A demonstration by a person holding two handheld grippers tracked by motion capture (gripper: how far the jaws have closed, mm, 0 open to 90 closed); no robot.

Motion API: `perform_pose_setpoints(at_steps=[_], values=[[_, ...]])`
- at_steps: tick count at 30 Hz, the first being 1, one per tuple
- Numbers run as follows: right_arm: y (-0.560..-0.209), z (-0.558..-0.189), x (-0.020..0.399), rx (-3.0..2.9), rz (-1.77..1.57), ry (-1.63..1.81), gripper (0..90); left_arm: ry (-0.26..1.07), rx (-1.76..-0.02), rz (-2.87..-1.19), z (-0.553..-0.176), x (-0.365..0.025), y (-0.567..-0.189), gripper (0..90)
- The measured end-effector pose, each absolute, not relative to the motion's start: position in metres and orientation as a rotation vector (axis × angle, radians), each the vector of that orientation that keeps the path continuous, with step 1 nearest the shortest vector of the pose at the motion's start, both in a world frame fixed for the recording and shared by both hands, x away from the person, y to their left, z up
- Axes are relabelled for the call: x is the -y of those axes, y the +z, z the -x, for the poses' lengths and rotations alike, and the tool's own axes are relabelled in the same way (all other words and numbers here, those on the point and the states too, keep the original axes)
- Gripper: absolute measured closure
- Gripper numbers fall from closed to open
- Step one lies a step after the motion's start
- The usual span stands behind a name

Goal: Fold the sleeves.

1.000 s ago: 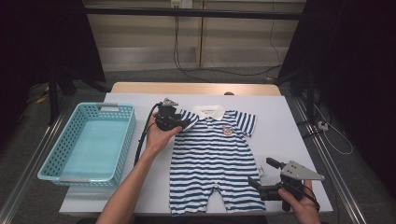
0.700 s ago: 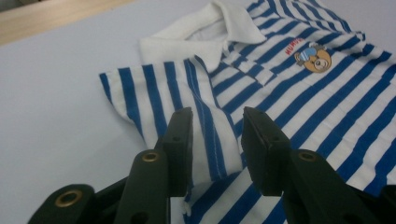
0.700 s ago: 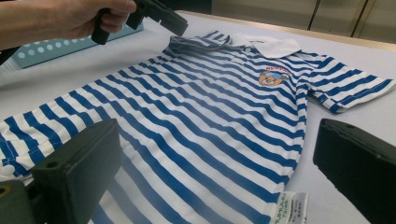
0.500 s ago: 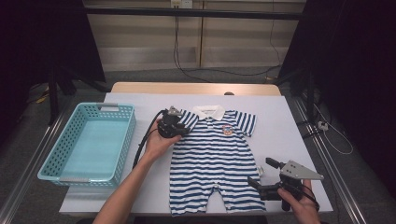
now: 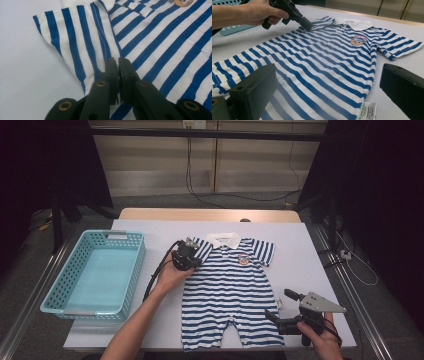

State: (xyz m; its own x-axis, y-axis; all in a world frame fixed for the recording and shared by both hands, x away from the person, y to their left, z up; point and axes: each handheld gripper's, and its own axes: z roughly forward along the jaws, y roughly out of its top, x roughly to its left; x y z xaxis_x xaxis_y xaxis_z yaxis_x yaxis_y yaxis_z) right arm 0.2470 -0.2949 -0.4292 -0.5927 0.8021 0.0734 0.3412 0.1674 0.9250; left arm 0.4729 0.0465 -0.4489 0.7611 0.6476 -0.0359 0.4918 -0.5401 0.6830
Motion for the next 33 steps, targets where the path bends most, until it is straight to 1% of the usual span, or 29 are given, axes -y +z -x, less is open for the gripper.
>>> perform_pose_setpoints(at_steps=[3,5,9,10,11,13,17,20,21,23,26,29,30,32,33], values=[[-0.429,-0.247,0.295,-2.015,-1.081,1.415,0.3,0.271,-0.853,-2.218,-0.473,-0.047,-0.449,89.6],[-0.429,-0.248,0.295,-2.016,-1.078,1.421,0.3,0.248,-0.841,-2.227,-0.475,-0.047,-0.449,89.6],[-0.429,-0.247,0.295,-2.019,-1.072,1.416,0.3,0.207,-0.887,-2.182,-0.474,-0.048,-0.452,89.4],[-0.429,-0.247,0.295,-2.020,-1.071,1.416,0.3,0.209,-0.873,-2.198,-0.475,-0.049,-0.452,88.5],[-0.429,-0.247,0.295,-2.020,-1.070,1.416,0.3,0.205,-0.865,-2.192,-0.473,-0.049,-0.453,85.7],[-0.429,-0.247,0.295,-2.016,-1.075,1.413,0.2,0.198,-0.860,-2.189,-0.472,-0.048,-0.453,76.9],[-0.429,-0.247,0.295,-2.014,-1.070,1.417,0.2,0.204,-0.847,-2.183,-0.469,-0.048,-0.451,71.2],[-0.429,-0.247,0.295,-2.010,-1.072,1.418,0.1,0.204,-0.853,-2.161,-0.467,-0.050,-0.449,63.5],[-0.429,-0.248,0.295,-2.007,-1.073,1.418,0.1,0.228,-0.846,-2.151,-0.466,-0.052,-0.448,58.9],[-0.429,-0.248,0.295,-2.003,-1.073,1.422,0.0,0.227,-0.884,-2.112,-0.464,-0.053,-0.448,50.3],[-0.429,-0.248,0.295,-1.999,-1.069,1.421,0.0,0.263,-0.888,-2.098,-0.460,-0.055,-0.449,41.7],[-0.428,-0.249,0.295,-1.988,-1.089,1.428,0.0,0.333,-0.884,-2.080,-0.454,-0.056,-0.445,27.2],[-0.428,-0.249,0.296,-1.983,-1.096,1.424,0.0,0.355,-0.883,-2.079,-0.451,-0.056,-0.443,25.7],[-0.428,-0.250,0.296,-1.974,-1.109,1.425,0.0,0.386,-0.896,-2.048,-0.448,-0.056,-0.438,13.9],[-0.428,-0.251,0.296,-1.965,-1.115,1.430,0.0,0.385,-0.886,-2.037,-0.447,-0.059,-0.435,11.2]])
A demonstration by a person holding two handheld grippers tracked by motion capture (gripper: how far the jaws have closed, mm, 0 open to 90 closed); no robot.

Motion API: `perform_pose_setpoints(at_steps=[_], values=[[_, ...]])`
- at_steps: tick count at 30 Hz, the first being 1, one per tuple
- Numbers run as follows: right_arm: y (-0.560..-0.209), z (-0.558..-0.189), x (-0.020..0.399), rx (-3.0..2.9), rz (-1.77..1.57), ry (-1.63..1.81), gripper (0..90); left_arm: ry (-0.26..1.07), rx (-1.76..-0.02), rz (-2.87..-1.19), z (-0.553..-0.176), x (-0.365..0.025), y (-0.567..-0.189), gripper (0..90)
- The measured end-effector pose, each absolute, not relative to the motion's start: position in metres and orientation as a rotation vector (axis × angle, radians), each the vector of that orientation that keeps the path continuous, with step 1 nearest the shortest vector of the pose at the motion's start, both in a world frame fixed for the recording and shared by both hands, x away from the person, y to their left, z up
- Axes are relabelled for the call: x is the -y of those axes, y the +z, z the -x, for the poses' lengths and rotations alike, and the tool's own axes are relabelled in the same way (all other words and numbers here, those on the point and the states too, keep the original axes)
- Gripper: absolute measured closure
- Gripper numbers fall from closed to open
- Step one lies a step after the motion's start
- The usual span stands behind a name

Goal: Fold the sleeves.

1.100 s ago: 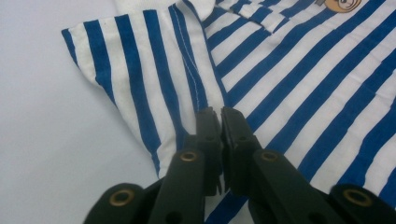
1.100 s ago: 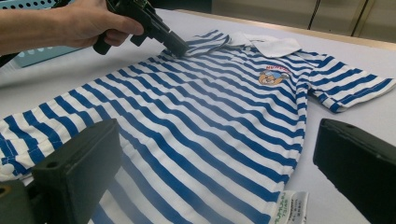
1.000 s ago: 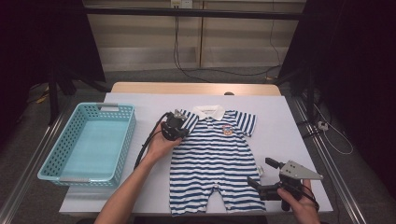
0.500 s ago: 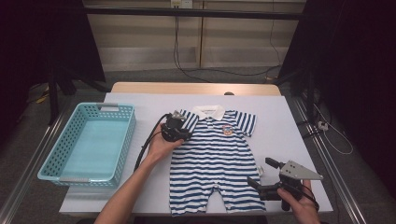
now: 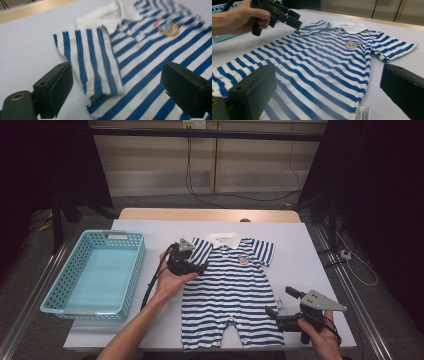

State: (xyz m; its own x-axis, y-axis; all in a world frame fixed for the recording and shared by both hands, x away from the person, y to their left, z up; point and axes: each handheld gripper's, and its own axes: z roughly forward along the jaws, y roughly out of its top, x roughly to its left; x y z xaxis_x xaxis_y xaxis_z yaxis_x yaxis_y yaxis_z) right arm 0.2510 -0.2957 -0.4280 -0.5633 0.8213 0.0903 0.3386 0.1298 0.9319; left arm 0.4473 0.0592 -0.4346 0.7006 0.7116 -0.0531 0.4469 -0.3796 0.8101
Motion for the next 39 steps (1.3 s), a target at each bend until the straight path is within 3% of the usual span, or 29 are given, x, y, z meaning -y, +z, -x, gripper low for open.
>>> perform_pose_setpoints(at_steps=[8,19,39], values=[[-0.428,-0.256,0.296,-1.928,-1.130,1.435,0.0,0.336,-0.821,-1.968,-0.424,-0.074,-0.421,3.4],[-0.421,-0.272,0.297,-1.864,-1.135,1.413,1.1,0.408,-0.822,-1.834,-0.386,-0.104,-0.410,3.5],[-0.412,-0.321,0.295,-1.886,-1.100,1.392,3.8,0.456,-0.801,-1.750,-0.328,-0.152,-0.406,2.8]])
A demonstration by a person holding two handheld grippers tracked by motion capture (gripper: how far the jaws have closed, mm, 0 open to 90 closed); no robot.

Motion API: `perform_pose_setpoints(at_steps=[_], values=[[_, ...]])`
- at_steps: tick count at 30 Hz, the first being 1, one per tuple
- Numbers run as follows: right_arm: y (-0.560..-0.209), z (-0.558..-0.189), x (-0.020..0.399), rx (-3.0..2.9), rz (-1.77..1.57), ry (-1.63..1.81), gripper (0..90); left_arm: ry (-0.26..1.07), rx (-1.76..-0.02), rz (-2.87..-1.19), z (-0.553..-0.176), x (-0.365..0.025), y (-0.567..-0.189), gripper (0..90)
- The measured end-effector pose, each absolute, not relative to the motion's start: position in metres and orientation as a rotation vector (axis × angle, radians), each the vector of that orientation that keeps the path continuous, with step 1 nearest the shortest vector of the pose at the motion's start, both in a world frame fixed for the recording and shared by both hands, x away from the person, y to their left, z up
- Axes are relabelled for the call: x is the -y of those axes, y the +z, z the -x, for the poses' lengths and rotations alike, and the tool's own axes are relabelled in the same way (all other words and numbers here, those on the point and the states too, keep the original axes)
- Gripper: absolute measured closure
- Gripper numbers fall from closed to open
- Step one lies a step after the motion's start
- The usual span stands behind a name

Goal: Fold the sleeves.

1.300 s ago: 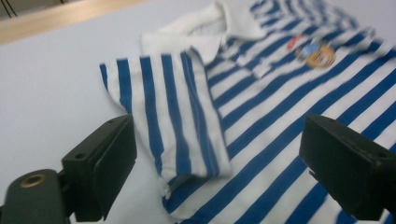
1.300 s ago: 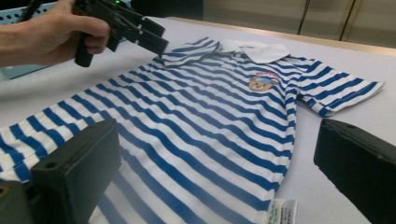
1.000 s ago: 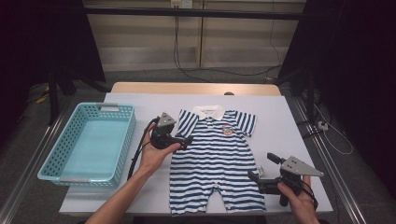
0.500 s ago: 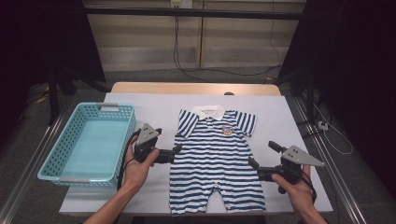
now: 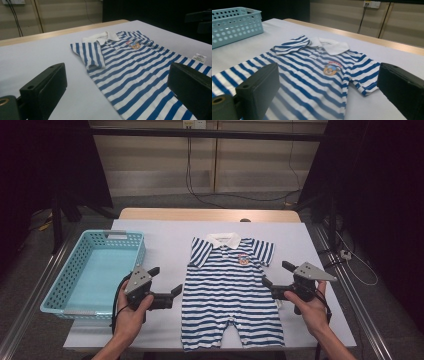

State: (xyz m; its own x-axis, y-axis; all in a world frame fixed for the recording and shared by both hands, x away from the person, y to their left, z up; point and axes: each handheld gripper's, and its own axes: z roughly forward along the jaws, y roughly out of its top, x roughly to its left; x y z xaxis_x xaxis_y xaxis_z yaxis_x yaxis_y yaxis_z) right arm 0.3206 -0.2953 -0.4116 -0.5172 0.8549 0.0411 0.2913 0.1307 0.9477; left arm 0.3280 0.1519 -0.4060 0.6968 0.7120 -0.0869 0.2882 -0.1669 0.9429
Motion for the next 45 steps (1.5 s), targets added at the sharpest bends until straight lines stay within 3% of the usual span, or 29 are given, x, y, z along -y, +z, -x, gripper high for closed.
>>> perform_pose_setpoints(at_steps=[5,13,22,30,39,43,45], values=[[-0.410,-0.337,0.301,-1.907,-1.101,1.350,7.9,0.487,-0.791,-1.726,-0.312,-0.160,-0.401,2.3],[-0.415,-0.362,0.308,-1.941,-1.204,1.284,5.3,0.513,-0.826,-1.690,-0.294,-0.187,-0.404,2.3],[-0.411,-0.398,0.309,-2.013,-1.229,1.187,8.6,0.551,-0.851,-1.663,-0.285,-0.211,-0.406,2.5],[-0.414,-0.433,0.321,-2.024,-1.290,1.110,13.1,0.492,-0.801,-1.662,-0.279,-0.206,-0.403,2.5],[-0.421,-0.467,0.328,-2.082,-1.363,0.993,18.6,0.527,-0.843,-1.649,-0.282,-0.208,-0.403,2.5],[-0.429,-0.477,0.331,-2.099,-1.389,0.944,18.7,0.539,-0.840,-1.621,-0.278,-0.208,-0.402,2.5],[-0.431,-0.480,0.333,-2.088,-1.418,0.943,13.5,0.555,-0.848,-1.634,-0.279,-0.209,-0.402,2.5]])
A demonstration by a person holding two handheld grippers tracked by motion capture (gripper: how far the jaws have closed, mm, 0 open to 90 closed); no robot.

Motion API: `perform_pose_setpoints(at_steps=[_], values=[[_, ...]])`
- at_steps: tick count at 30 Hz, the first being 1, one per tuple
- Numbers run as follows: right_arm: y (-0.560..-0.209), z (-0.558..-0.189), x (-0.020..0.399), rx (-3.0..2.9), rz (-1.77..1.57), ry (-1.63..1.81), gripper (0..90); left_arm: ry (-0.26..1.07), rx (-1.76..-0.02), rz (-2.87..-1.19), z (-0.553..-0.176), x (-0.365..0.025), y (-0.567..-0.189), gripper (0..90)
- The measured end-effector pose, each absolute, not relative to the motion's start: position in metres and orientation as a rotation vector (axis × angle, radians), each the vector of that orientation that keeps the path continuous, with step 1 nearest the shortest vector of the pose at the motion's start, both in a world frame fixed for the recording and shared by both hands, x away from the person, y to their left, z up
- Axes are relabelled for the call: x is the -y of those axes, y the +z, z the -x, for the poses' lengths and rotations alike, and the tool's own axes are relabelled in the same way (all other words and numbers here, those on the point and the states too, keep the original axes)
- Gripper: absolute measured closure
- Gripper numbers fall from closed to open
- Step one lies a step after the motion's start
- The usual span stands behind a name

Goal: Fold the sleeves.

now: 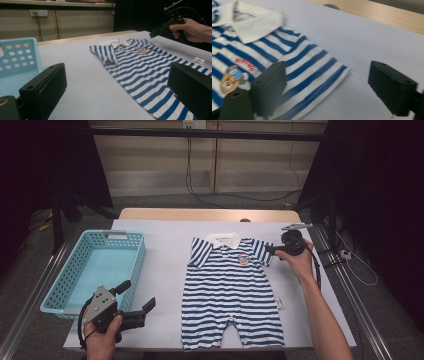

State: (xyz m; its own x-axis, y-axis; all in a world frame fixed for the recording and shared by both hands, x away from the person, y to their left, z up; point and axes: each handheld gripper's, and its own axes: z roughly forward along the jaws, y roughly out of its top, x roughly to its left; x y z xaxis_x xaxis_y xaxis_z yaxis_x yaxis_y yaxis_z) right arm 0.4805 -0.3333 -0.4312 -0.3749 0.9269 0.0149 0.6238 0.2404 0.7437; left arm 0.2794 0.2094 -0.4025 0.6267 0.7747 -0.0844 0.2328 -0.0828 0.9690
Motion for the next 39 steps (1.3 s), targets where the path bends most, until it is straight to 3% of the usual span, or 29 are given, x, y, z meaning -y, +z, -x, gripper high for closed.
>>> perform_pose_setpoints(at_steps=[10,31,39], values=[[-0.440,-0.491,0.339,-2.098,-1.447,0.910,48.4,0.578,-0.865,-1.641,-0.284,-0.208,-0.404,2.5],[-0.457,-0.501,0.341,-2.059,-1.613,0.889,69.8,0.552,-0.869,-1.687,-0.286,-0.208,-0.406,2.5],[-0.459,-0.503,0.334,-2.003,-1.641,0.905,85.4,0.565,-0.860,-1.690,-0.286,-0.207,-0.405,2.5]])
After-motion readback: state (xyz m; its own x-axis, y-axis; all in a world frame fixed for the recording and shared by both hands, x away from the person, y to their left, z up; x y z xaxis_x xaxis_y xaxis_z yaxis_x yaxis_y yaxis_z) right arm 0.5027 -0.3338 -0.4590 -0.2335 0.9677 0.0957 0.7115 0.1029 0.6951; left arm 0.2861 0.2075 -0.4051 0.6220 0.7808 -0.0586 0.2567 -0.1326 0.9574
